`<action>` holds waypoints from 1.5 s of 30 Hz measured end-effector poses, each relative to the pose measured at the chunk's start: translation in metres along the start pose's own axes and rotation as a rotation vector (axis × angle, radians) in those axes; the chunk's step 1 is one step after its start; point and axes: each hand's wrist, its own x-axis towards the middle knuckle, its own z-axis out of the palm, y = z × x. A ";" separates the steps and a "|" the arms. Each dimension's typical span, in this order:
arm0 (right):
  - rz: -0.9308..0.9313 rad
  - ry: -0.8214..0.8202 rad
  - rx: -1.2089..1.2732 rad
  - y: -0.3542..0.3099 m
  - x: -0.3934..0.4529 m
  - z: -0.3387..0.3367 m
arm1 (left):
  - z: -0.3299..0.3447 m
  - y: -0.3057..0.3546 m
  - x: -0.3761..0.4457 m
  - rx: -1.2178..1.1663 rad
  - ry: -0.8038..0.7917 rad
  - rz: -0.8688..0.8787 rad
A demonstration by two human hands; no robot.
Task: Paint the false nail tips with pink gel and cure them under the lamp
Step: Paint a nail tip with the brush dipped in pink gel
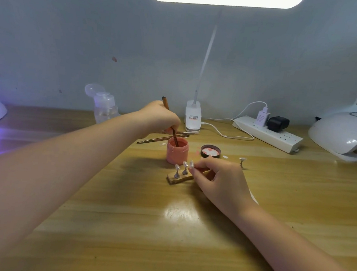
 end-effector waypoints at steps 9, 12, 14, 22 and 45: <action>-0.020 0.026 -0.006 -0.001 0.000 0.000 | -0.004 -0.002 -0.003 -0.040 0.013 -0.007; -0.017 0.035 0.010 -0.001 0.000 0.000 | -0.016 -0.004 -0.004 -0.235 0.053 -0.054; -0.010 0.042 0.021 0.000 0.000 -0.001 | -0.024 -0.011 -0.009 -0.455 0.016 -0.078; 0.015 0.089 0.076 -0.003 0.000 -0.002 | -0.031 -0.050 -0.044 -1.259 -0.155 -0.049; 0.200 0.154 0.328 0.001 0.004 -0.005 | 0.011 -0.075 -0.075 -1.238 -0.131 0.139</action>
